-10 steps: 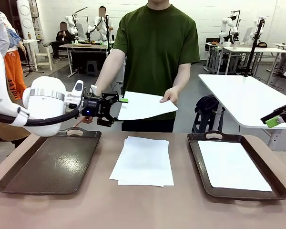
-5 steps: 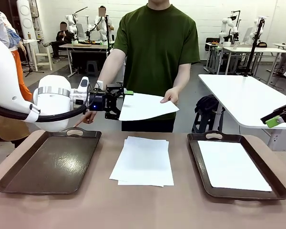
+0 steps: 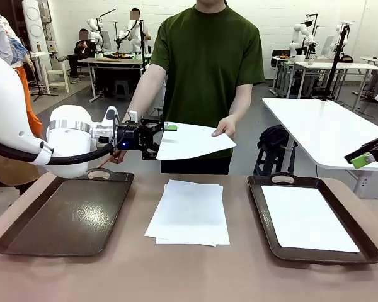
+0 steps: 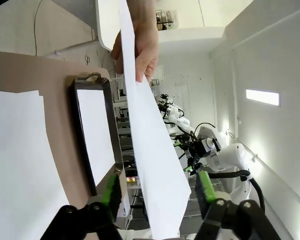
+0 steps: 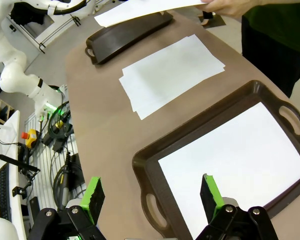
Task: Sort the A4 documents.
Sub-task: Receive the A4 Paper.
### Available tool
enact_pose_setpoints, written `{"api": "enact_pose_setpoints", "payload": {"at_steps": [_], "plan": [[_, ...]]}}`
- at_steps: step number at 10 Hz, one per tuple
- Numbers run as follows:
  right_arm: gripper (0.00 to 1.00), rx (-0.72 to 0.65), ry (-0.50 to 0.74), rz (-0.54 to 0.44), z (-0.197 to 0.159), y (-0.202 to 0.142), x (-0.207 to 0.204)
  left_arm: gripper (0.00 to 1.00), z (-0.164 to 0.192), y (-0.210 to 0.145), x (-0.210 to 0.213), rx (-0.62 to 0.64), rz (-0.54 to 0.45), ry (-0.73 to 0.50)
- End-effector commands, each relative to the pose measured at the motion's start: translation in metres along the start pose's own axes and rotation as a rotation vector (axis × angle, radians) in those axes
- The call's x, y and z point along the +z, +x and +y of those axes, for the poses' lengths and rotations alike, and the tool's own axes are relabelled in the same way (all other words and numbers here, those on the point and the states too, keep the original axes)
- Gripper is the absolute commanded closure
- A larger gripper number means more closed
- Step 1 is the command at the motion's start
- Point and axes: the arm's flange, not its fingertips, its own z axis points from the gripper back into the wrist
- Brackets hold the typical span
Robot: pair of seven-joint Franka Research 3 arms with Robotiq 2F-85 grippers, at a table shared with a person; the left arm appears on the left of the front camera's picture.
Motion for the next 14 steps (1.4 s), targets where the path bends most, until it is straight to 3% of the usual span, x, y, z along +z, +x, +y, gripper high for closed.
{"api": "enact_pose_setpoints", "payload": {"at_steps": [1, 6, 7, 14], "plan": [[0.0, 0.006, 0.005, 0.0, 0.0005, -0.0002, -0.0005, 0.45, 0.0, 0.0034, -0.0007, -0.043, -0.018, -0.006], [0.0, 0.006, 0.005, 0.0, 0.0005, -0.0002, -0.0005, 0.96, -0.002, 0.0022, -0.0013, -0.065, -0.01, 0.004], [0.0, 0.006, 0.005, 0.0, 0.0005, -0.0002, -0.0005, 1.0, -0.0022, 0.0023, -0.0004, -0.068, -0.008, 0.024], [0.0, 0.006, 0.005, 0.0, 0.0005, -0.0002, -0.0005, 1.0, -0.001, 0.002, 0.0011, -0.036, -0.007, 0.01]]}}
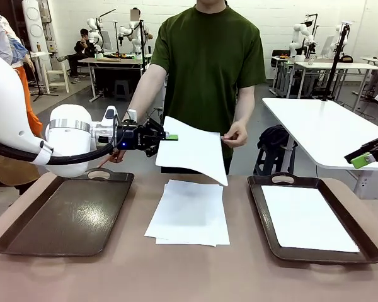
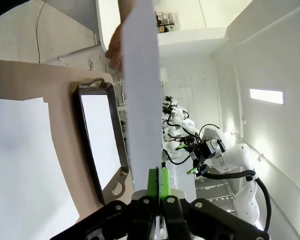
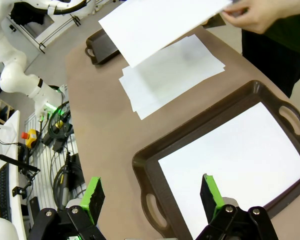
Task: Sort the A4 documents.
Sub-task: Receive the A4 Paper, then place the A4 Paper in the designated Handle tray.
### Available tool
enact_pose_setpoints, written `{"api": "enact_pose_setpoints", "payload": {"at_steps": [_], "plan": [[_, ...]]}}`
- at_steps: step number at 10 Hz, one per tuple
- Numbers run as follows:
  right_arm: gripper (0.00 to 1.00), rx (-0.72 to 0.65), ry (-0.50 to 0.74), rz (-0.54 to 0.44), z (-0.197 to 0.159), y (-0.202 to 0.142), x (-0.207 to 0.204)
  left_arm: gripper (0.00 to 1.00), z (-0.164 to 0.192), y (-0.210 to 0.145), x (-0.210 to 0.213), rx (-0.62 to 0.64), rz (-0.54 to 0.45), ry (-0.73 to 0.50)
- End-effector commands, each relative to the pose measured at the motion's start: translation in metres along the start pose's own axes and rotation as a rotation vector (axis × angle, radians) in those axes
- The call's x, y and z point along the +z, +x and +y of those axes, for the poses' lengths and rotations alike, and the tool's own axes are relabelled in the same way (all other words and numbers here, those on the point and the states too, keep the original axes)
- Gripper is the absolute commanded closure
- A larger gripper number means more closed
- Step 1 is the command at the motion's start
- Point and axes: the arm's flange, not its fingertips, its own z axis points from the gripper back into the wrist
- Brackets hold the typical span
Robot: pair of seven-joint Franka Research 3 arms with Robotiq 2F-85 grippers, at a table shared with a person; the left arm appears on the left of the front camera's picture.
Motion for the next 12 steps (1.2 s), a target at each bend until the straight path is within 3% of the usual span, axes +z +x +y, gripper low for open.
{"api": "enact_pose_setpoints", "payload": {"at_steps": [1, 11, 12], "plan": [[0.0, 0.006, 0.005, 0.0, 0.0005, -0.0002, -0.0005, 1.0, -0.0006, -0.0006, -0.0007, 0.0, 0.007, -0.008], [0.0, 0.006, 0.005, 0.0, 0.0005, -0.0002, -0.0005, 0.99, -0.0001, -0.0002, -0.0004, 0.0, 0.001, -0.001], [0.0, 0.006, 0.005, 0.0, 0.0005, -0.0002, -0.0005, 0.99, -0.0093, -0.0085, 0.006, -0.04, 0.044, -0.012]]}}
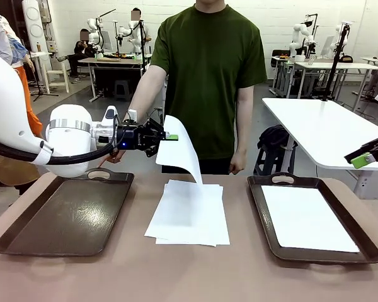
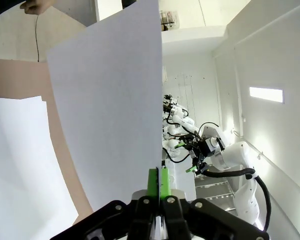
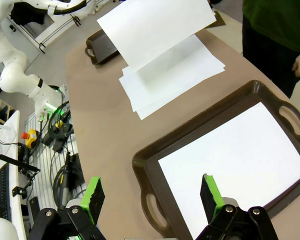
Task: Sort the A4 documents.
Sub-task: Place the A4 Paper in the designated Handle tray.
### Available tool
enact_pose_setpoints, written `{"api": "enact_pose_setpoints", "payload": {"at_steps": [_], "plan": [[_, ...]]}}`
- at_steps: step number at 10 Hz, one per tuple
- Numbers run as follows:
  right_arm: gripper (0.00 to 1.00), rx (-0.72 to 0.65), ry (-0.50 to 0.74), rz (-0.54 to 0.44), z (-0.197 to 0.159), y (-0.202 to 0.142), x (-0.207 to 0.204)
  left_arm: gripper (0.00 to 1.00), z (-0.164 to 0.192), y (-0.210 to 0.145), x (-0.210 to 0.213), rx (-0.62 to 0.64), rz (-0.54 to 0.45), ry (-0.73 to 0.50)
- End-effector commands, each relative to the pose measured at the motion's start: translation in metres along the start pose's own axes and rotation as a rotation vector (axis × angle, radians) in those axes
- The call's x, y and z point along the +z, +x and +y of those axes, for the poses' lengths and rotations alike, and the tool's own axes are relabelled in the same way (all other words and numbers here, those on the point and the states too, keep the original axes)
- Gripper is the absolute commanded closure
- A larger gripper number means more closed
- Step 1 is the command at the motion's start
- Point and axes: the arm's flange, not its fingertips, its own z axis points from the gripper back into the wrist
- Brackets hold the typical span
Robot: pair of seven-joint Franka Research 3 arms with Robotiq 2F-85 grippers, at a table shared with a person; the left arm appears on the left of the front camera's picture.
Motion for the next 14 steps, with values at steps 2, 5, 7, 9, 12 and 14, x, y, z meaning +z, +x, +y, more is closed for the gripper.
{"api": "enact_pose_setpoints", "payload": {"at_steps": [2, 5, 7, 9, 12, 14], "plan": [[0.0, 0.006, 0.005, 0.0, 0.0, 0.0, 0.0, 0.99, -0.027, -0.02, 0.031, -0.091, 0.139, 0.071], [0.0, 0.006, 0.005, 0.0, 0.0, 0.0, 0.0, 0.99, -0.029, -0.036, 0.076, -0.073, 0.216, 0.173], [0.0, 0.006, 0.005, 0.0, 0.0, 0.0, 0.0, 0.99, -0.025, -0.041, 0.122, -0.082, 0.217, 0.256], [0.0, 0.006, 0.005, 0.0, 0.0, 0.0, 0.0, 0.99, -0.012, -0.041, 0.151, -0.106, 0.255, 0.331], [0.0, 0.006, 0.005, 0.0, 0.0, 0.0, 0.0, 0.99, 0.016, -0.041, 0.181, -0.099, 0.258, 0.421], [0.0, 0.006, 0.005, 0.0, 0.0, 0.0, 0.0, 0.99, 0.026, -0.04, 0.198, -0.087, 0.237, 0.488]]}}
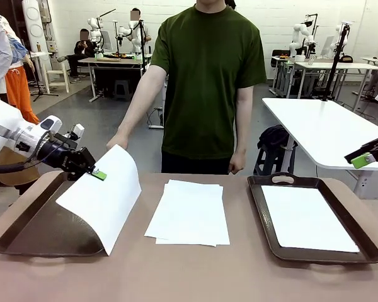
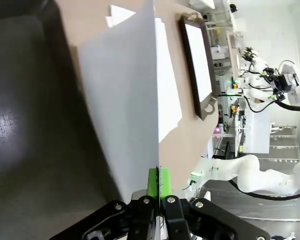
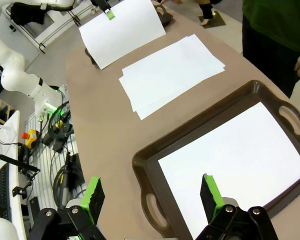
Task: Sort the A4 documents.
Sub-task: Place the A4 Paper in the designated Handle tray.
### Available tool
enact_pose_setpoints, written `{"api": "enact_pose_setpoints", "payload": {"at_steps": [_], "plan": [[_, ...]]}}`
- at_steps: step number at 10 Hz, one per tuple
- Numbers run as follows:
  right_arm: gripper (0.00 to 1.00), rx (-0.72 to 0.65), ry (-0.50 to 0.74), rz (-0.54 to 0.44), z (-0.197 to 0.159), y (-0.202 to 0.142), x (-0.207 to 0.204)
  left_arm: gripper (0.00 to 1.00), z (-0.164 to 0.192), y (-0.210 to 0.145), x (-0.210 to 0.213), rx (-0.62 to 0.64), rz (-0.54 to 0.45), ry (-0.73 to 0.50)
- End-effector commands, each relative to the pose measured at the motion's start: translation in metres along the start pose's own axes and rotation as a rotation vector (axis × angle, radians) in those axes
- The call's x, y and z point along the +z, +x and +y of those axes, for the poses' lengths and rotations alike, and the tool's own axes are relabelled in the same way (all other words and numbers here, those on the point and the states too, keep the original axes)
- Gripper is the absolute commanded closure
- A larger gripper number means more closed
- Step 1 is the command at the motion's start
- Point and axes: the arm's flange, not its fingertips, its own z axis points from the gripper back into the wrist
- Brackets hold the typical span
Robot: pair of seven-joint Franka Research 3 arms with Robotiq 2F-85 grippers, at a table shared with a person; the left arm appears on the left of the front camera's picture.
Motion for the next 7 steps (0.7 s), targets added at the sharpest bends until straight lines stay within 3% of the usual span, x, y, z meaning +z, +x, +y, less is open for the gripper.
{"api": "enact_pose_setpoints", "payload": {"at_steps": [1, 4, 7], "plan": [[0.0, 0.006, 0.005, 0.0, 0.001, 0.0, -0.001, 0.99, 0.009, -0.003, 0.017, -0.009, -0.01, 0.107], [0.0, 0.006, 0.005, 0.0, 0.001, 0.0, -0.001, 0.99, 0.015, 0.011, 0.023, -0.036, 0.023, 0.331], [0.0, 0.006, 0.005, 0.0, 0.001, 0.0, -0.001, 0.99, 0.036, 0.013, 0.03, 0.0, 0.08, 0.427]]}}
